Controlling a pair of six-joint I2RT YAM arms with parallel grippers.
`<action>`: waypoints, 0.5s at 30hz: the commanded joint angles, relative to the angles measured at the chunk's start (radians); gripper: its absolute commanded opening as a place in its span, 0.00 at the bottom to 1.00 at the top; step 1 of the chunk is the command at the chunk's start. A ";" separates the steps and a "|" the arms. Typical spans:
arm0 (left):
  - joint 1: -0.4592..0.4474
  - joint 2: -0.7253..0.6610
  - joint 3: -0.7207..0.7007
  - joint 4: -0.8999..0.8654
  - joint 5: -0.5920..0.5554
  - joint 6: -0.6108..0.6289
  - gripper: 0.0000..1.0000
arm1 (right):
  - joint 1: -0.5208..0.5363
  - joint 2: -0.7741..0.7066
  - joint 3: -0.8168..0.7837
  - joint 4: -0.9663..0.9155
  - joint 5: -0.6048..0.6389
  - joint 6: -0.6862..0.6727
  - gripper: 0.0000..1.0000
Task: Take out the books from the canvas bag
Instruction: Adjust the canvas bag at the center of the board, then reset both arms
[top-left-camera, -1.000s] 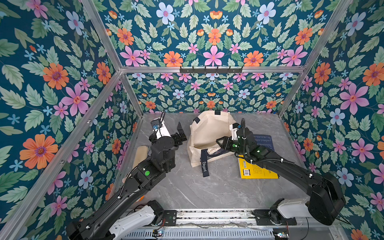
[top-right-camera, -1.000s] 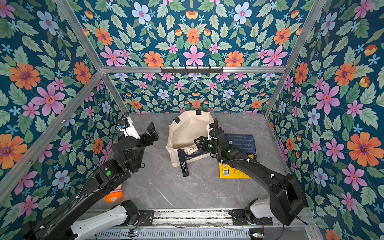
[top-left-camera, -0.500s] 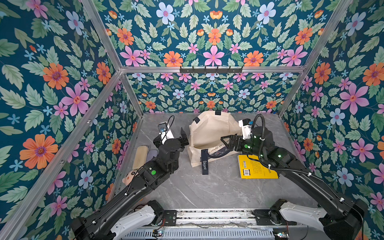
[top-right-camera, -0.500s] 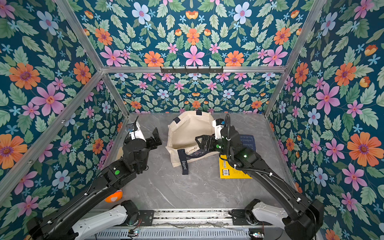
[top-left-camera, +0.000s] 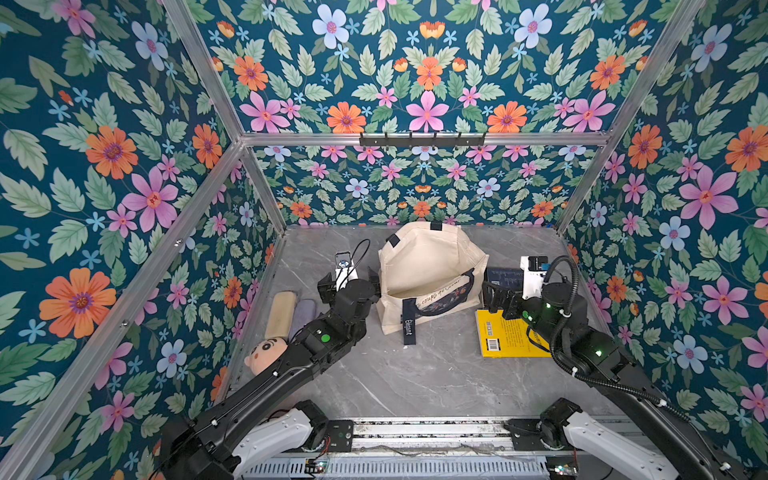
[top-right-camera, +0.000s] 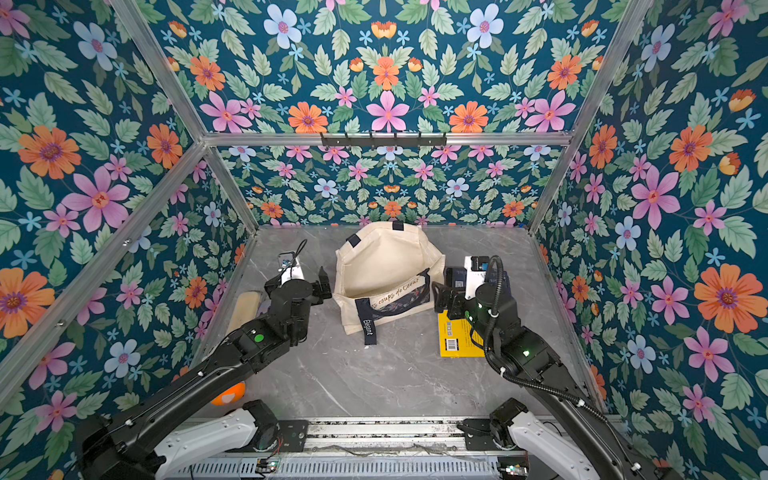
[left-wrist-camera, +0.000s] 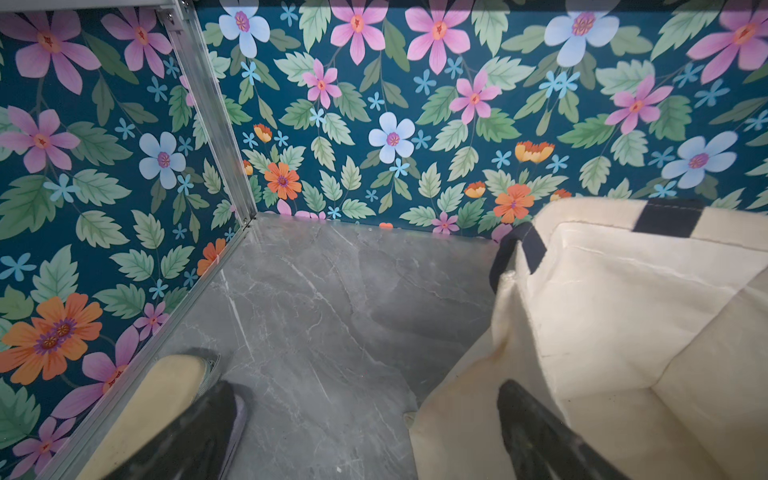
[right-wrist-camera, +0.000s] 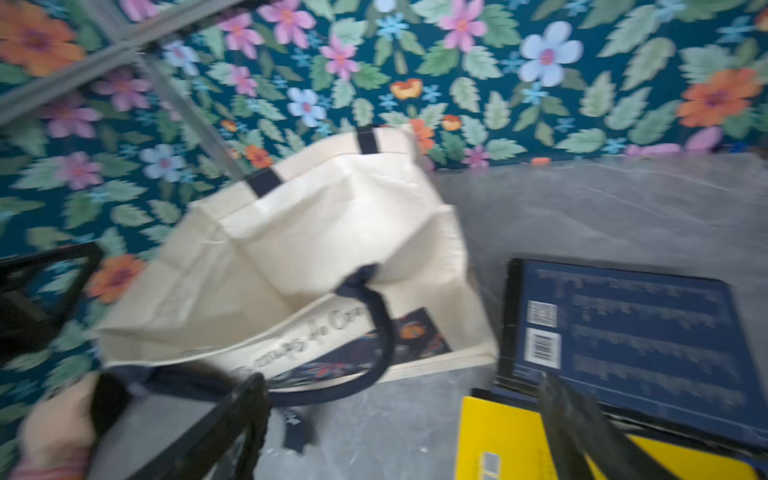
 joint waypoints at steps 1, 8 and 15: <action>0.014 0.042 -0.008 0.028 0.006 0.029 1.00 | -0.075 -0.034 -0.103 0.109 0.183 0.037 0.99; 0.090 0.069 -0.151 0.191 0.016 0.065 1.00 | -0.188 0.000 -0.331 0.404 0.294 -0.143 0.99; 0.126 0.071 -0.270 0.344 0.070 0.148 1.00 | -0.311 0.212 -0.391 0.633 0.259 -0.252 0.99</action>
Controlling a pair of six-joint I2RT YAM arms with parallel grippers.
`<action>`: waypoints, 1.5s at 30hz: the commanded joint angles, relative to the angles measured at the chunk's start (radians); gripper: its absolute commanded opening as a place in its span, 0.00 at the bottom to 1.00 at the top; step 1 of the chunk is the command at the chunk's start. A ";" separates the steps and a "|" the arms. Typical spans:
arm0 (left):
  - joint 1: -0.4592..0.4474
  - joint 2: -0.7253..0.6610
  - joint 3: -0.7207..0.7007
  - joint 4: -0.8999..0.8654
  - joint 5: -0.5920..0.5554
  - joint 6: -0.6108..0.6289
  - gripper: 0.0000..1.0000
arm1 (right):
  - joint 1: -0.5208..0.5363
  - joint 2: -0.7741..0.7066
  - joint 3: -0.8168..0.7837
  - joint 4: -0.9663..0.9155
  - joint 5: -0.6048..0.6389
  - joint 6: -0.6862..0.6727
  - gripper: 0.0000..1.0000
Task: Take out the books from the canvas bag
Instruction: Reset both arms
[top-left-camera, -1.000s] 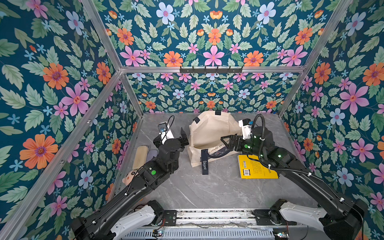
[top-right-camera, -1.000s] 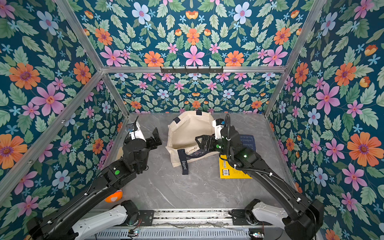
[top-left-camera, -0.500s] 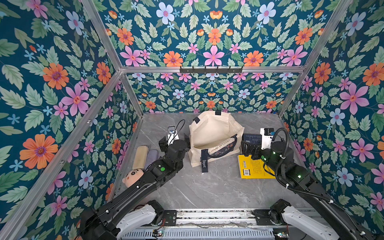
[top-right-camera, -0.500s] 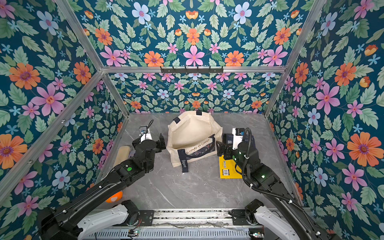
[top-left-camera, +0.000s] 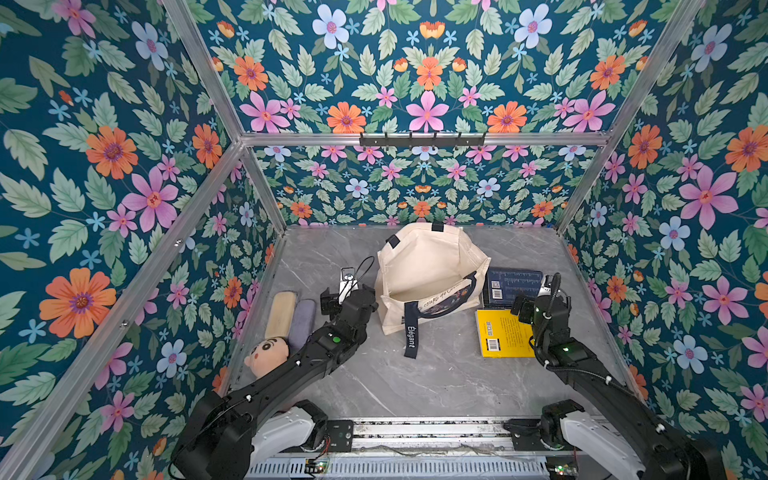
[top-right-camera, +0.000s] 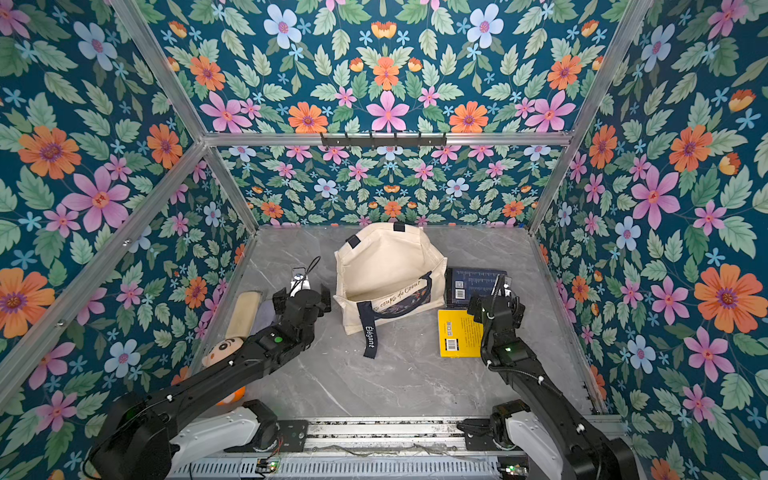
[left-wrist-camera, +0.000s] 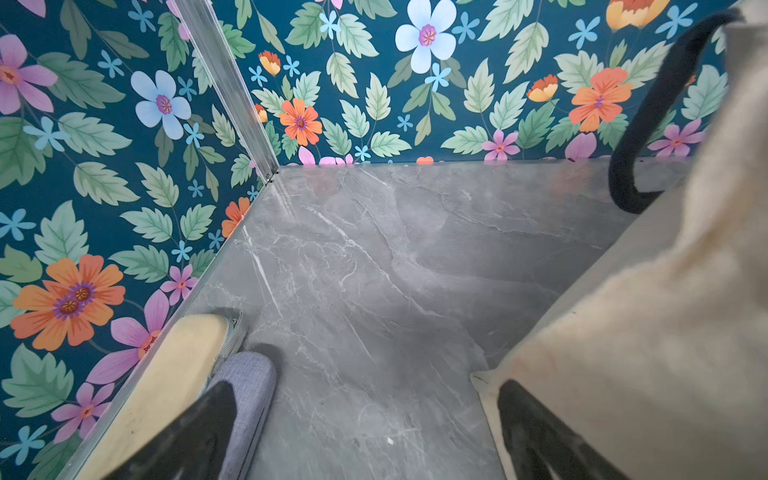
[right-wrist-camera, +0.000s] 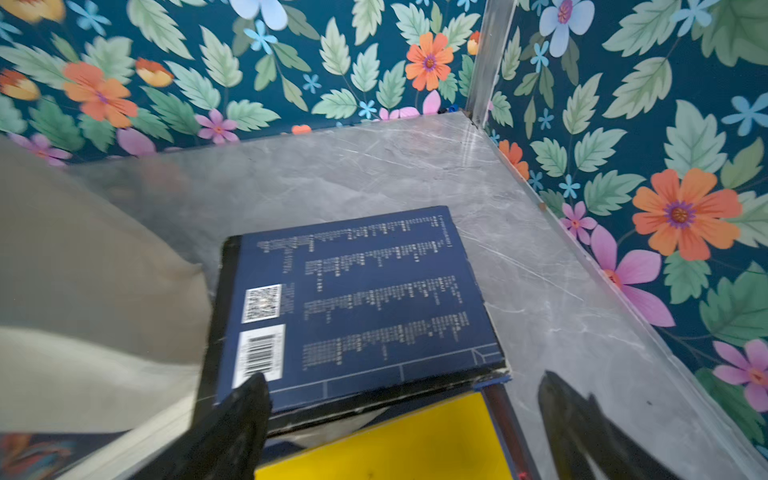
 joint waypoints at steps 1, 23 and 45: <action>0.014 0.006 -0.033 0.127 0.034 0.072 1.00 | -0.043 0.044 -0.034 0.216 -0.020 -0.091 0.99; 0.347 0.074 -0.161 0.418 0.304 0.125 1.00 | -0.193 0.483 -0.198 0.898 -0.248 -0.083 0.99; 0.589 0.474 -0.290 1.041 0.584 0.206 1.00 | -0.214 0.498 -0.147 0.811 -0.262 -0.063 0.99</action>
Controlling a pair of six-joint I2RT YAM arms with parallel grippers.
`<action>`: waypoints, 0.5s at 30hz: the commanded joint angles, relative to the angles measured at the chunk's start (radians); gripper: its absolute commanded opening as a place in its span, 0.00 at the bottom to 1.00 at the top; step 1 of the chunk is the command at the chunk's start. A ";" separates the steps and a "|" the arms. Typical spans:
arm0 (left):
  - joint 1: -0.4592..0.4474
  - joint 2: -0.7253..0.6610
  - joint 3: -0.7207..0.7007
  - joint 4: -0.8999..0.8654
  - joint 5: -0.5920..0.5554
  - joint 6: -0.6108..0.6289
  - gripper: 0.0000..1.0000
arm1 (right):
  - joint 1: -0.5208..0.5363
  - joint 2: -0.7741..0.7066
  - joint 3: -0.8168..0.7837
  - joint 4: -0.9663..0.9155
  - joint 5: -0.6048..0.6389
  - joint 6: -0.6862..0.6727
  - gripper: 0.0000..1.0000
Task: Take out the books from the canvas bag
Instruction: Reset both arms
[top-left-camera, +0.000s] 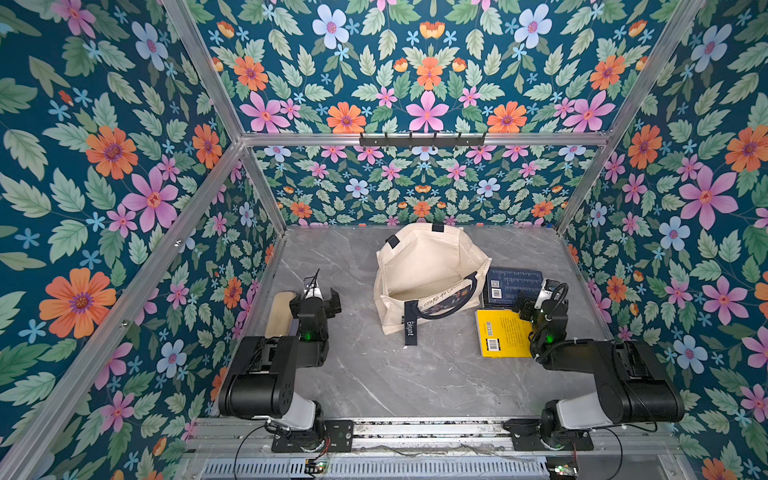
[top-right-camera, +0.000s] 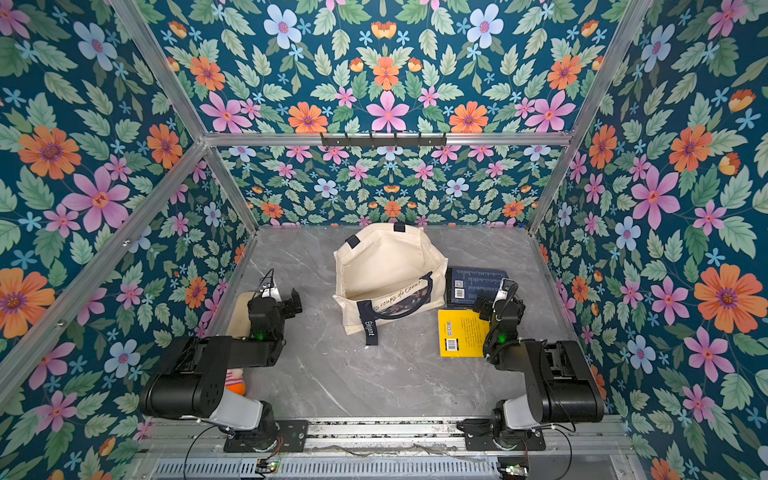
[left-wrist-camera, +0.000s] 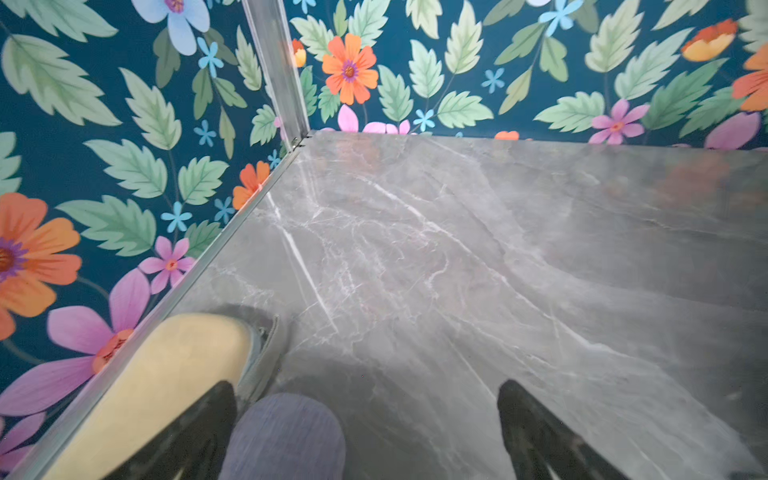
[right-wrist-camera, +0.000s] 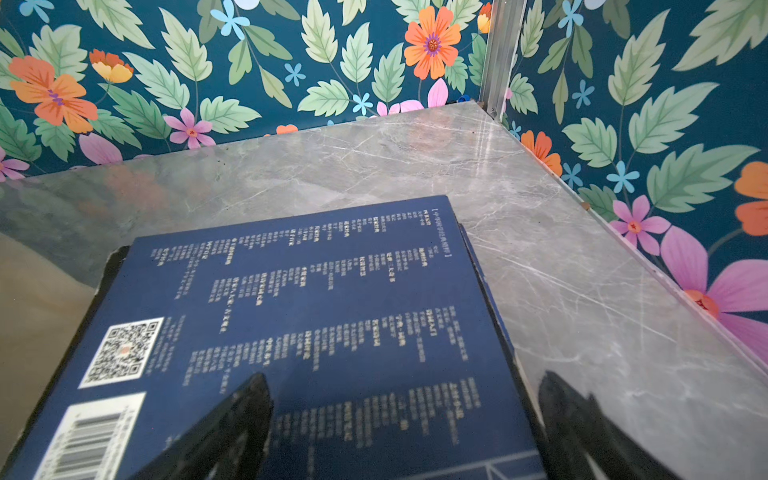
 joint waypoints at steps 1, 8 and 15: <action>0.010 0.041 0.001 0.138 0.080 0.024 1.00 | 0.001 -0.001 0.003 0.026 -0.004 0.000 0.99; 0.038 0.060 -0.005 0.165 0.124 0.010 1.00 | 0.001 -0.001 0.003 0.024 -0.006 0.000 0.99; 0.037 0.056 -0.011 0.172 0.125 0.011 1.00 | 0.001 -0.001 0.003 0.026 -0.004 0.000 0.99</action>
